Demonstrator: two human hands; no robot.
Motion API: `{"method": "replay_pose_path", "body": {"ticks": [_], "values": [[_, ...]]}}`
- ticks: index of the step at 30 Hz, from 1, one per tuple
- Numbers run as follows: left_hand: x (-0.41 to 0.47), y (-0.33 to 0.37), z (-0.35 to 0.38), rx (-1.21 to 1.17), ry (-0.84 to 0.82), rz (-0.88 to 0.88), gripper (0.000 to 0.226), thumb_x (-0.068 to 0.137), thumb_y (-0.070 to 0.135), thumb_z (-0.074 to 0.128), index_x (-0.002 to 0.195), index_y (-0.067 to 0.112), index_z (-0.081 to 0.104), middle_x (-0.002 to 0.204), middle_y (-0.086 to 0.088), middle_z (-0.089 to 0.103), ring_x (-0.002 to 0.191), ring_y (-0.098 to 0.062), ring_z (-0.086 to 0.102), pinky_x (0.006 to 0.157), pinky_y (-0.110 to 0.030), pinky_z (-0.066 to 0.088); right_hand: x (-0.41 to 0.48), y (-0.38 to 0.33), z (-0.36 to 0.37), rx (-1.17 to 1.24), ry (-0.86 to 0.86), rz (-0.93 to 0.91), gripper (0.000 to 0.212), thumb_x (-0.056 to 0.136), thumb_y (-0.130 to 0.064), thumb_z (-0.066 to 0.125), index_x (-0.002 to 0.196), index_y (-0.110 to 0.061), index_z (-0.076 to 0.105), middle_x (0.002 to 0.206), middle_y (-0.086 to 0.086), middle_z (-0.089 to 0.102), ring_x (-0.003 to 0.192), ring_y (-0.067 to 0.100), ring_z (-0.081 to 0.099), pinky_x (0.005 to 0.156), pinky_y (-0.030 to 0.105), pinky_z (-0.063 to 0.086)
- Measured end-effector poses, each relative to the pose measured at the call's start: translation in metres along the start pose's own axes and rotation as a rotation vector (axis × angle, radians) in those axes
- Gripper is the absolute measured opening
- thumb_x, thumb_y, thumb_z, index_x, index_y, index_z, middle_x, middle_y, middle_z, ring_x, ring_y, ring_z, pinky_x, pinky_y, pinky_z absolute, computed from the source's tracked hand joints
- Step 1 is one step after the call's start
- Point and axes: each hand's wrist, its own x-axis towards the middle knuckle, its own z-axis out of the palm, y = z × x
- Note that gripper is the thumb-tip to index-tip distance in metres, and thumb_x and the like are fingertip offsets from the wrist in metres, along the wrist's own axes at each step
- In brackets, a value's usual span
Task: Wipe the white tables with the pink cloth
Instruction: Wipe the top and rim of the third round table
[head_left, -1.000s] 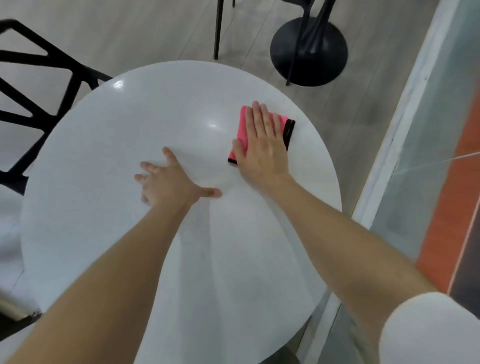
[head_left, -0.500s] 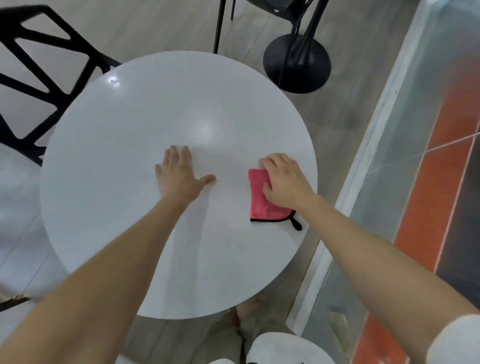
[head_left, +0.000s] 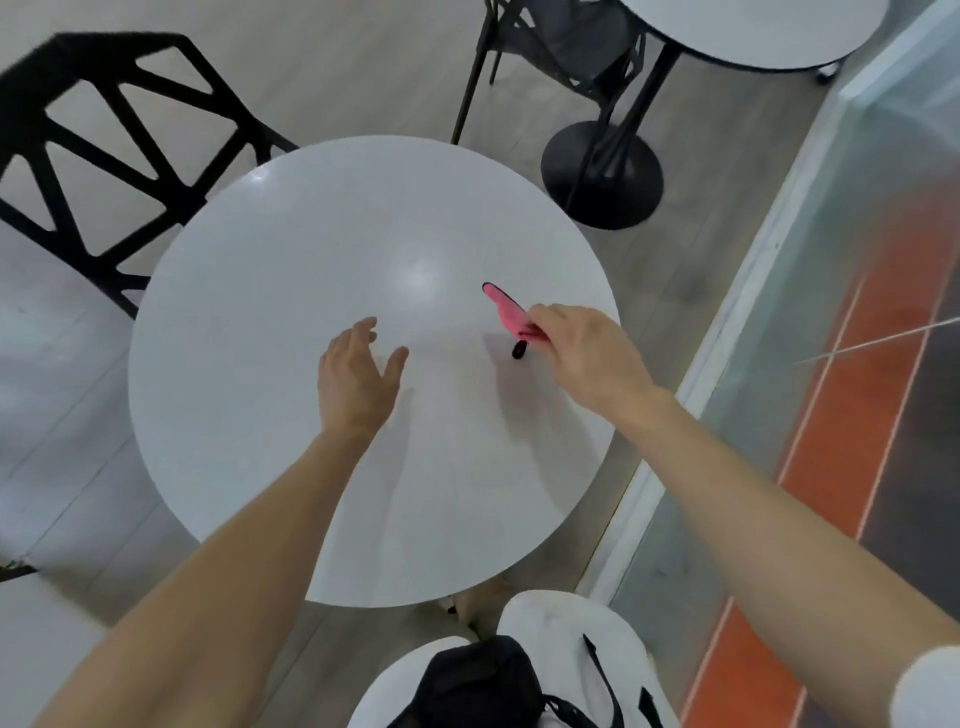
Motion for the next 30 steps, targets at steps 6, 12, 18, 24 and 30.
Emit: {"method": "replay_pose_path", "body": {"ticks": [6,12,18,24,30], "values": [[0.014,-0.020,0.009,0.067,0.011,0.069,0.050,0.104,0.042,0.068,0.145,0.014,0.059,0.133,-0.008,0.067,0.129,-0.031,0.059,0.115,-0.050,0.047,-0.021,-0.007,0.065,0.066,-0.176,-0.040,0.027,0.102,-0.039,0.068,0.110,-0.014,0.075,0.122,0.000,0.071,0.120,0.023,0.065,0.104,0.047,0.052],[0.021,-0.061,0.012,0.268,0.003,0.325,0.048,0.106,0.037,0.067,0.145,0.010,0.059,0.148,-0.011,0.059,0.144,-0.035,0.051,0.120,-0.052,0.041,0.027,-0.020,0.131,-0.083,-0.036,0.119,0.065,0.115,-0.045,0.045,0.171,-0.015,0.029,0.181,0.007,0.017,0.169,0.025,0.010,0.136,0.052,0.015],[0.080,-0.075,0.014,0.444,-0.038,0.396,0.062,0.113,0.048,0.041,0.168,0.019,0.034,0.177,-0.010,0.028,0.166,-0.029,0.020,0.134,-0.055,0.014,0.036,-0.038,0.163,-0.131,-0.067,0.127,0.066,0.116,-0.046,0.031,0.175,-0.021,0.016,0.183,0.002,0.004,0.169,0.019,-0.004,0.134,0.062,0.003],[0.087,-0.085,0.017,0.416,-0.031,0.333,0.067,0.108,0.048,0.040,0.169,0.021,0.031,0.179,-0.005,0.025,0.167,-0.025,0.015,0.135,-0.056,0.010,0.092,0.059,0.125,-0.277,-0.003,0.229,0.064,0.116,-0.051,0.024,0.175,-0.030,0.010,0.183,0.004,0.001,0.169,0.021,-0.003,0.134,0.061,0.005],[0.088,-0.083,0.013,0.393,-0.046,0.322,0.066,0.108,0.040,0.043,0.170,0.020,0.033,0.179,-0.004,0.025,0.168,-0.024,0.015,0.134,-0.058,0.012,0.153,-0.008,0.144,-0.233,0.107,0.445,0.067,0.115,-0.040,0.007,0.173,-0.006,0.007,0.181,0.018,0.003,0.169,0.030,0.001,0.134,0.057,0.009]]}}
